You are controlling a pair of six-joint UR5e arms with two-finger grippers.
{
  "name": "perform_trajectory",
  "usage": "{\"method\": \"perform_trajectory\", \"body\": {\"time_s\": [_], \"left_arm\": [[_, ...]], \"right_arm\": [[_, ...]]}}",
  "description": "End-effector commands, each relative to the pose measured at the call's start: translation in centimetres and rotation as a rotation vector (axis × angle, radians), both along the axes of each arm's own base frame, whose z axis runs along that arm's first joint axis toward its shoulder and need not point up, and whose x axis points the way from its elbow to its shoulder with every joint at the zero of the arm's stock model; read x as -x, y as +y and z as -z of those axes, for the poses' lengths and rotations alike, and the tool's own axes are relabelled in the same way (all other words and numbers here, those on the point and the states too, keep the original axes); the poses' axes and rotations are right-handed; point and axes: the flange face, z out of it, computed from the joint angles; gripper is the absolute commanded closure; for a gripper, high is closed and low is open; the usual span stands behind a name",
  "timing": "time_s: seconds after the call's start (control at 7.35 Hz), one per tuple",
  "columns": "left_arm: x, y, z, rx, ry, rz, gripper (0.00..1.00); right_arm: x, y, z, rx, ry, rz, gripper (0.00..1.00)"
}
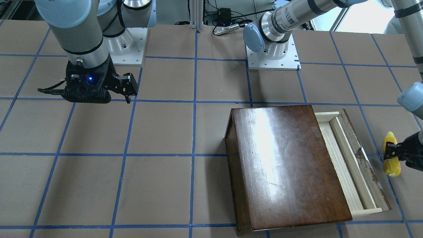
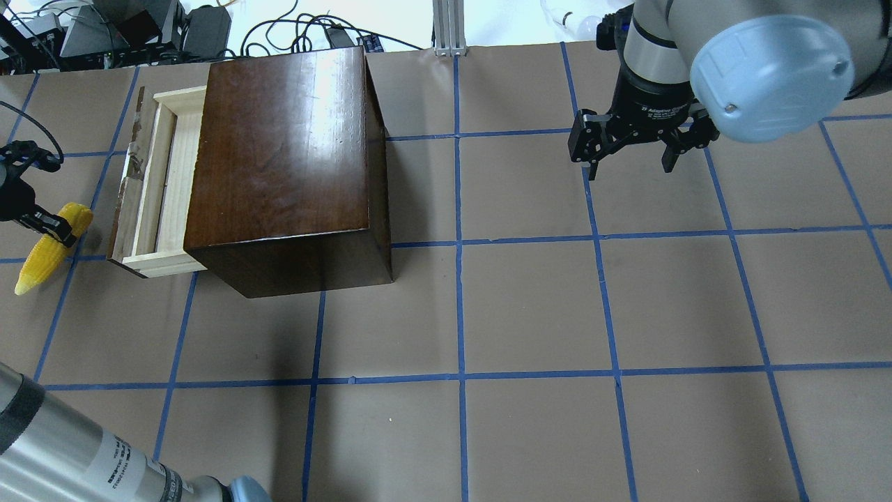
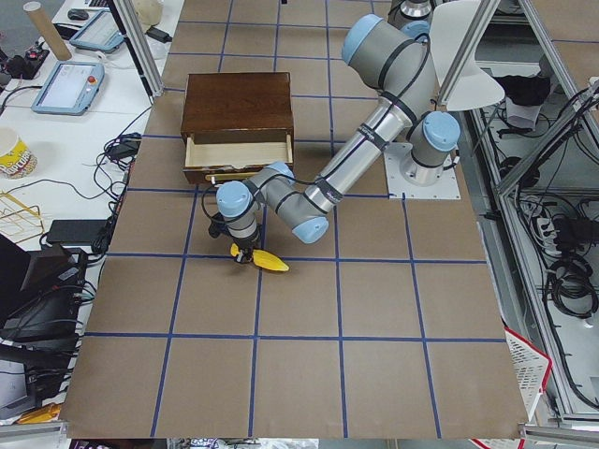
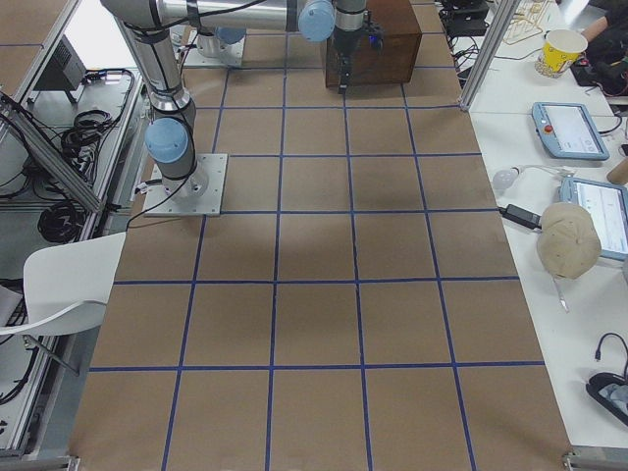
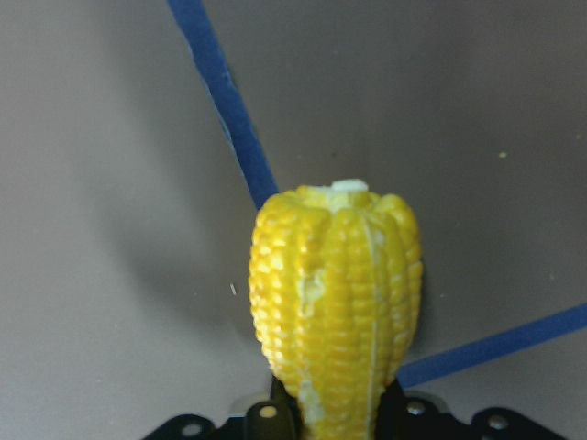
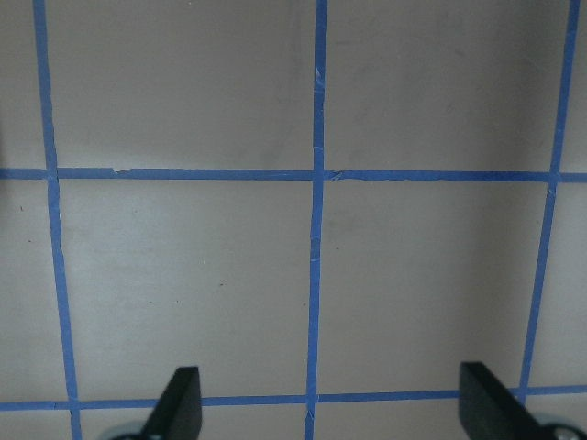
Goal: Open drawer and put corn inside
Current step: 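Lift the corn with the left gripper and carry it over the drawer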
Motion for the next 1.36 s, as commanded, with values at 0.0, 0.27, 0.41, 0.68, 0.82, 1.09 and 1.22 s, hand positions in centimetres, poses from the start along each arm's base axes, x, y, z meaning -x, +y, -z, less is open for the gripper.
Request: {"method": "perform_trajectory", "body": {"time_s": [0.0, 0.27, 0.41, 0.68, 0.82, 1.09, 1.22], "left_arm": [[0.8, 0.1, -5.3, 0.064, -0.038, -0.064, 0.99], [3.5, 0.7, -10.8, 0.097, -0.041, -0.121, 0.99], [5.7, 0.4, -13.5, 0.116, -0.021, -0.156, 0.99], [10.9, -1.0, -19.8, 0.101, 0.019, -0.291, 0.99], [14.6, -2.2, -21.8, 0.095, 0.032, -0.357, 0.99], [21.7, -4.6, -21.4, 0.091, 0.046, -0.476, 0.99], [23.6, -5.3, -20.3, 0.081, 0.052, -0.498, 0.99]], "right_arm": [[0.0, 0.0, 0.0, 0.0, 0.0, 0.0, 0.0], [0.0, 0.0, 0.0, 0.0, 0.0, 0.0, 0.0], [0.0, 0.0, -0.1, 0.002, 0.0, 0.0, 0.0], [0.0, 0.0, 0.0, -0.001, -0.001, 0.0, 0.0], [0.0, 0.0, 0.0, -0.001, -0.003, 0.0, 0.0], [0.0, 0.0, 0.0, -0.001, -0.003, -0.001, 0.0], [0.0, 0.0, 0.1, -0.003, -0.001, 0.0, 0.0]]}}
